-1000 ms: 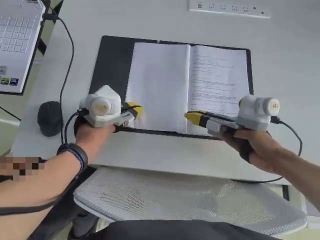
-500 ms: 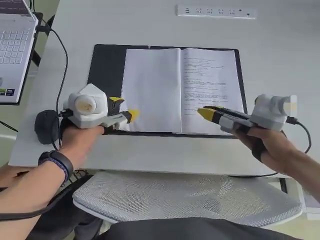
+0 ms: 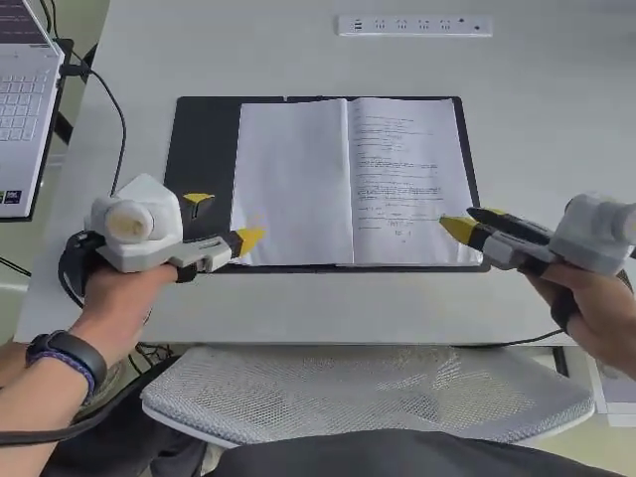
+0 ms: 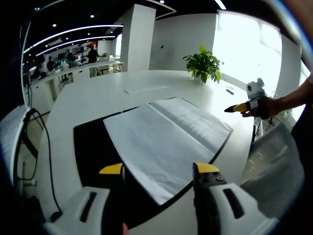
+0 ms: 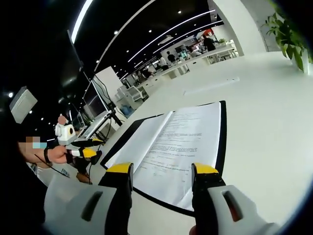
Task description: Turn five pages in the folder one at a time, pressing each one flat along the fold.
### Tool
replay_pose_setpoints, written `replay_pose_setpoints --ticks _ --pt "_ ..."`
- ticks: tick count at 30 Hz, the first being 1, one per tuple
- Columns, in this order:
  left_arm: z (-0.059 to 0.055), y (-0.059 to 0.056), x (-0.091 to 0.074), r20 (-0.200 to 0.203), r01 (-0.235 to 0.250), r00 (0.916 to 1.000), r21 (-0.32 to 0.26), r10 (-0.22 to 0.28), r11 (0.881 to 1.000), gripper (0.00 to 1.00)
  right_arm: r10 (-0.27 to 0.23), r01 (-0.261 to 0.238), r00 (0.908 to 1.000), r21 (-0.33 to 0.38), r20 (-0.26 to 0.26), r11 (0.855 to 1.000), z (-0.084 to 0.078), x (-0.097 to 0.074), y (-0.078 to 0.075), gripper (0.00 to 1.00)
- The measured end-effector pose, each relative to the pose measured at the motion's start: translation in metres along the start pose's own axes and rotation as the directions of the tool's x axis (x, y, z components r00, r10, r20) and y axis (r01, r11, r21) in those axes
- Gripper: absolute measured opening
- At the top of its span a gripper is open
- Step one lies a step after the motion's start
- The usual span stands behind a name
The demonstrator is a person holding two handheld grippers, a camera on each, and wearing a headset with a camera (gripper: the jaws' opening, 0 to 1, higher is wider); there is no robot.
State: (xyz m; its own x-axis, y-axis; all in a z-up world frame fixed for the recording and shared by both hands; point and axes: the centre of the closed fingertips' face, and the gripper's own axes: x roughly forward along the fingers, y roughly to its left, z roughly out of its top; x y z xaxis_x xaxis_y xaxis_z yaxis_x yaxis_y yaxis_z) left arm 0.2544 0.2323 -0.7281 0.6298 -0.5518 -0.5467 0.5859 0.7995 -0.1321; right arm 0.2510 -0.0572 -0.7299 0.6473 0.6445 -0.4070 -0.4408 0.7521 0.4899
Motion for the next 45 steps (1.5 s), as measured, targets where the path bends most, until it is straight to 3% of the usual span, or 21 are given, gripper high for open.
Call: replay_pose_setpoints --ticks 9,17,24,28,36,37,39,40,42,44,45 --pt "-0.001 -0.006 -0.018 0.0 -0.014 0.9999 -0.014 0.014 1.0 0.63 -0.058 0.055 0.9979 -0.086 -0.028 0.995 -0.006 -0.031 -0.007 0.58" --pt "-0.001 -0.021 -0.021 -0.012 0.007 0.9999 0.002 -0.007 1.0 0.68 -0.089 0.09 0.996 -0.072 0.004 0.993 -0.007 -0.048 -0.013 0.63" --pt "0.018 -0.033 -0.008 0.003 0.036 0.9993 0.036 -0.037 0.999 0.65 -0.091 0.091 0.9958 -0.068 0.003 0.994 -0.012 -0.05 -0.013 0.62" --pt "0.033 -0.048 0.005 0.012 0.076 0.997 0.073 -0.077 0.994 0.63 -0.092 0.093 0.9957 -0.062 0.013 0.994 -0.01 -0.051 -0.012 0.62" --pt "0.062 -0.102 0.058 0.006 0.191 0.9809 0.152 -0.194 0.97 0.57 -0.099 0.1 0.9947 -0.061 0.029 0.993 -0.008 -0.054 -0.011 0.59" --pt "0.066 -0.114 0.066 0.002 0.219 0.9749 0.163 -0.222 0.962 0.57 -0.101 0.103 0.9943 -0.061 0.034 0.993 -0.008 -0.054 -0.011 0.59" --pt "0.068 -0.125 0.077 -0.011 0.233 0.9721 0.172 -0.234 0.957 0.56 -0.108 0.111 0.9934 -0.065 0.039 0.992 -0.007 -0.055 -0.011 0.59" --pt "0.071 -0.137 0.084 -0.018 0.266 0.9635 0.187 -0.267 0.946 0.56 -0.112 0.115 0.9929 -0.071 0.039 0.991 -0.007 -0.056 -0.011 0.59" --pt "0.071 -0.152 0.097 -0.046 0.287 0.9579 0.21 -0.283 0.935 0.55 -0.123 0.126 0.9916 -0.081 0.041 0.989 -0.006 -0.057 -0.012 0.59" --pt "0.069 -0.169 0.108 -0.079 0.333 0.943 0.232 -0.323 0.914 0.54 -0.124 0.127 0.9911 -0.073 0.048 0.989 -0.005 -0.059 -0.012 0.58" --pt "0.066 -0.17 0.116 -0.097 0.325 0.9457 0.249 -0.31 0.912 0.54 -0.126 0.129 0.9906 -0.069 0.053 0.989 -0.004 -0.059 -0.012 0.58"
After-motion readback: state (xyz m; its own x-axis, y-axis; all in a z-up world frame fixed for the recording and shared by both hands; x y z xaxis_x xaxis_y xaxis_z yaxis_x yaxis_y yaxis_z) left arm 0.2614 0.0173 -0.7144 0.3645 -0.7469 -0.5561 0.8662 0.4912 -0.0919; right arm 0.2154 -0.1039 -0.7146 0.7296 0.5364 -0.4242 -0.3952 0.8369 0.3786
